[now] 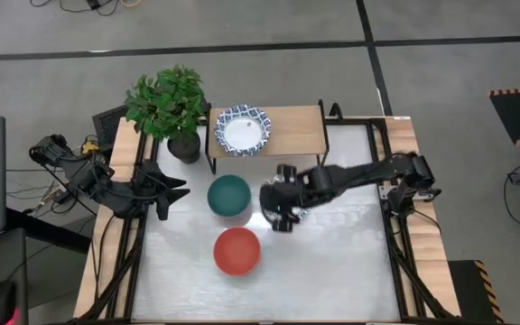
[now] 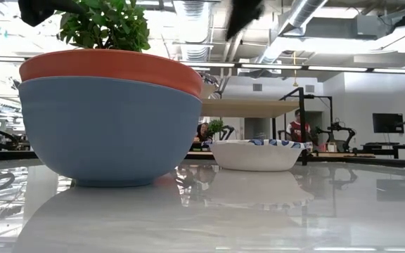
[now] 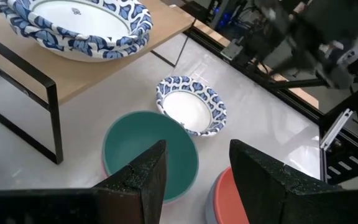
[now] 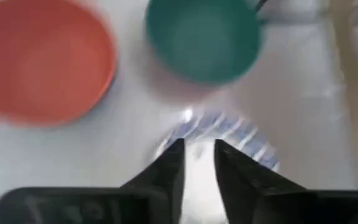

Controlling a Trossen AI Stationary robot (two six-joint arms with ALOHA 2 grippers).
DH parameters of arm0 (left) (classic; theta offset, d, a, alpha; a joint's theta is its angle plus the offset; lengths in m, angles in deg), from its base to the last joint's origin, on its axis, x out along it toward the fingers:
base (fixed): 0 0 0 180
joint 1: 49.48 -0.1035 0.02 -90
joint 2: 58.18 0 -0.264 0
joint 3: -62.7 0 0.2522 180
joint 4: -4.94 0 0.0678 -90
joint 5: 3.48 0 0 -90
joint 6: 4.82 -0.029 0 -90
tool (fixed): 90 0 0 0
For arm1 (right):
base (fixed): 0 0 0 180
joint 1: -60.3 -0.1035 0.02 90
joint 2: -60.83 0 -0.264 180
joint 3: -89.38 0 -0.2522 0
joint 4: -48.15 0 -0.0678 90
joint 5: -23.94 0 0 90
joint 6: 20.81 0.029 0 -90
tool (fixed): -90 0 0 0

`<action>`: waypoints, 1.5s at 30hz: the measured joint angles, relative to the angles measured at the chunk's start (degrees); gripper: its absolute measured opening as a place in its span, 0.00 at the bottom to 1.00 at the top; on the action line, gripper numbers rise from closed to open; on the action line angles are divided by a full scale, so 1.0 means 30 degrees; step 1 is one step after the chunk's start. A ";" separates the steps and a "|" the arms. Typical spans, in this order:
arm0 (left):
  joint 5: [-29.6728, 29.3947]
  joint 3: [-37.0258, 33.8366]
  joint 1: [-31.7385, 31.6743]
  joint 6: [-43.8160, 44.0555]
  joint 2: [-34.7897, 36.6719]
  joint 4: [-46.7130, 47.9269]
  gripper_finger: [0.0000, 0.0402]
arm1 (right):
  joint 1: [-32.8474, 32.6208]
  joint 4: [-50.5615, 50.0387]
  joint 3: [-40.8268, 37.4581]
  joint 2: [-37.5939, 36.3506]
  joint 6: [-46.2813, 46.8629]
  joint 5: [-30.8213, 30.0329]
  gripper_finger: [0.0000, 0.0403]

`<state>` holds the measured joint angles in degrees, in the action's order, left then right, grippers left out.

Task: Place and stack bowls onto a shelf
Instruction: Stack the white bowl on top of the white bowl on the shelf

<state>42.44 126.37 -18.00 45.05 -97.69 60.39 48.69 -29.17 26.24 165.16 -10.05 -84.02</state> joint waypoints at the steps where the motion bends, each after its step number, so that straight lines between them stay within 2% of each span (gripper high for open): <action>1: -0.0013 0.0000 -0.0001 0.0004 0.0000 0.0000 0.39 | -0.0237 -0.0404 -0.0405 0.0003 0.0348 0.0048 0.33; 6: -0.0031 0.0000 -0.0005 0.0084 0.0000 0.0015 0.39 | -0.0960 -0.0034 -0.3254 0.0025 0.1463 0.0062 0.53; 9: 0.0007 0.0000 -0.0005 0.0266 0.0000 0.0007 0.39 | -0.1223 0.0549 -0.4756 -0.0015 0.1939 -0.0020 0.59; 16: 0.0481 0.0000 -0.0005 0.0593 0.0000 0.0011 0.39 | -0.2165 0.5364 -0.7916 -0.0005 0.2055 -0.0027 0.59; 31: 0.0572 0.0000 -0.0005 0.0609 0.0000 0.0025 0.39 | -0.1093 1.0001 -1.2043 -0.0005 0.1685 0.0465 0.57; 34: 0.0563 0.0000 -0.0005 0.0607 0.0002 0.0029 0.39 | -0.0785 0.9934 -1.2222 -0.0005 0.2060 0.0461 0.53; 36: 0.0545 0.0000 -0.0005 0.0604 0.0007 0.0079 0.39 | -0.0581 0.9738 -1.2229 -0.0005 0.2068 0.0468 0.45; 38: 0.0435 0.0000 -0.0005 0.0604 0.0000 0.0367 0.39 | -0.0408 0.9708 -1.2229 -0.0005 0.2069 0.0504 0.35; 42: 0.0400 0.0000 -0.0005 0.0604 0.0000 0.0515 0.39 | -0.0029 0.9913 -1.2219 -0.0029 0.2098 0.1849 0.08; 45: 0.0397 0.0000 -0.0005 0.0604 0.0000 0.0495 0.39 | 0.0069 0.9772 -1.2003 -0.0041 0.2233 0.2475 0.06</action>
<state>43.63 126.37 -18.02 46.86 -97.69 61.88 48.90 0.14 -9.77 165.04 -3.35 -76.59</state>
